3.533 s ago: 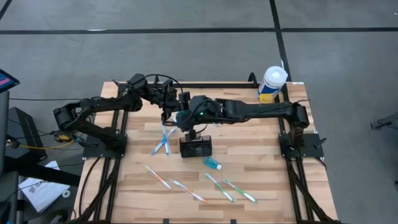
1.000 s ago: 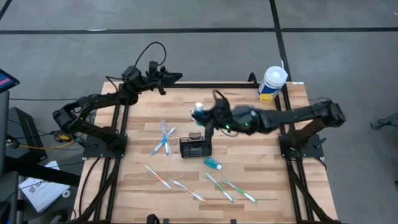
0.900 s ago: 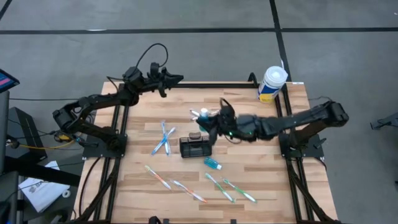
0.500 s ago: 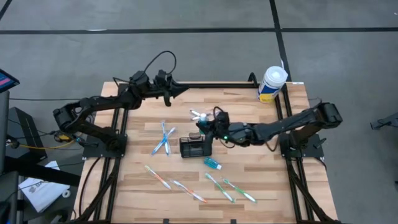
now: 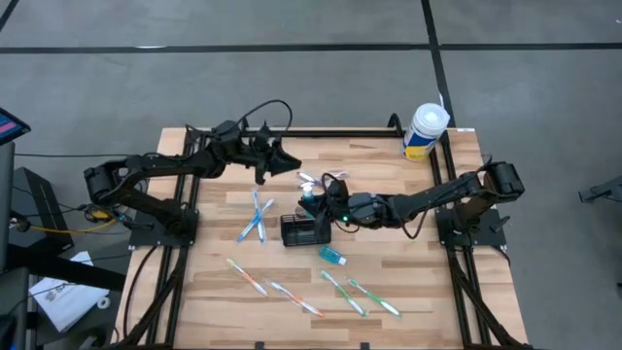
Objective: Pick & Place toothbrushing station
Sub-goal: Put the right blue mouthwash into the mesh organizer
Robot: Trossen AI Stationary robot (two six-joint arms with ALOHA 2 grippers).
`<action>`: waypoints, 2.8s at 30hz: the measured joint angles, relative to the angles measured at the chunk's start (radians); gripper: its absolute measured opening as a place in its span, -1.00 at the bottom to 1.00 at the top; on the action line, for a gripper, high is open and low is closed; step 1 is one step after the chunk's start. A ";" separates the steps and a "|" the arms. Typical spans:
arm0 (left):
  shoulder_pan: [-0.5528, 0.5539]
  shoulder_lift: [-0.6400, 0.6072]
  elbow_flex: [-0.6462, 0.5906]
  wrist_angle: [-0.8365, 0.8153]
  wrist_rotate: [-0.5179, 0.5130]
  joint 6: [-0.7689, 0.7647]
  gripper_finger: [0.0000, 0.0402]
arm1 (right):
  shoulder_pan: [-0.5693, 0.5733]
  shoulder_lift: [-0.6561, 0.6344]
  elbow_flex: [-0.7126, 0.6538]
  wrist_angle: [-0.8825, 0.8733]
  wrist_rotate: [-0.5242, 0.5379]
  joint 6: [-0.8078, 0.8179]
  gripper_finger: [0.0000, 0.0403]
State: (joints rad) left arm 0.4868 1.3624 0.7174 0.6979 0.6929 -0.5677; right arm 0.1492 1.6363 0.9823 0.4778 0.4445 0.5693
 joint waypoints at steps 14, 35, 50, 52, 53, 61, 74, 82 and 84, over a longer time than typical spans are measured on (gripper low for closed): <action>-0.084 0.000 0.000 0.021 -0.013 -0.066 -0.10 | -0.059 0.000 0.021 0.032 -0.127 -0.051 -0.72; -0.139 0.000 0.000 0.064 -0.014 -0.090 -0.19 | -0.103 0.000 0.031 0.034 -0.187 -0.073 -0.72; -0.138 -0.003 0.000 0.060 -0.042 -0.042 -0.60 | -0.107 0.000 0.056 0.023 -0.205 -0.070 -0.72; -0.135 -0.002 0.000 0.052 -0.049 -0.042 -0.60 | -0.114 -0.007 0.058 -0.005 -0.237 -0.019 -0.59; -0.133 0.000 0.000 0.047 -0.050 -0.044 -0.60 | -0.118 -0.012 0.060 -0.031 -0.266 0.004 -0.47; -0.115 0.001 0.001 -0.027 -0.020 0.028 -0.60 | -0.110 -0.103 0.060 -0.215 -0.336 0.037 0.49; -0.162 0.001 0.000 -0.142 -0.111 0.370 -0.60 | -0.164 -0.370 0.061 -0.640 -0.338 -0.049 0.37; -0.312 0.001 -0.026 -0.150 -0.280 0.479 -0.60 | -0.215 -0.466 0.060 -0.705 -0.335 -0.063 0.36; -0.341 0.000 -0.040 -0.150 -0.336 0.512 -0.60 | -0.221 -0.483 0.060 -0.706 -0.334 -0.077 0.36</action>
State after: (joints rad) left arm 0.1456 1.3624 0.6774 0.5483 0.3572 -0.0560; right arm -0.0715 1.1535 1.0428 -0.2287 0.1103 0.4925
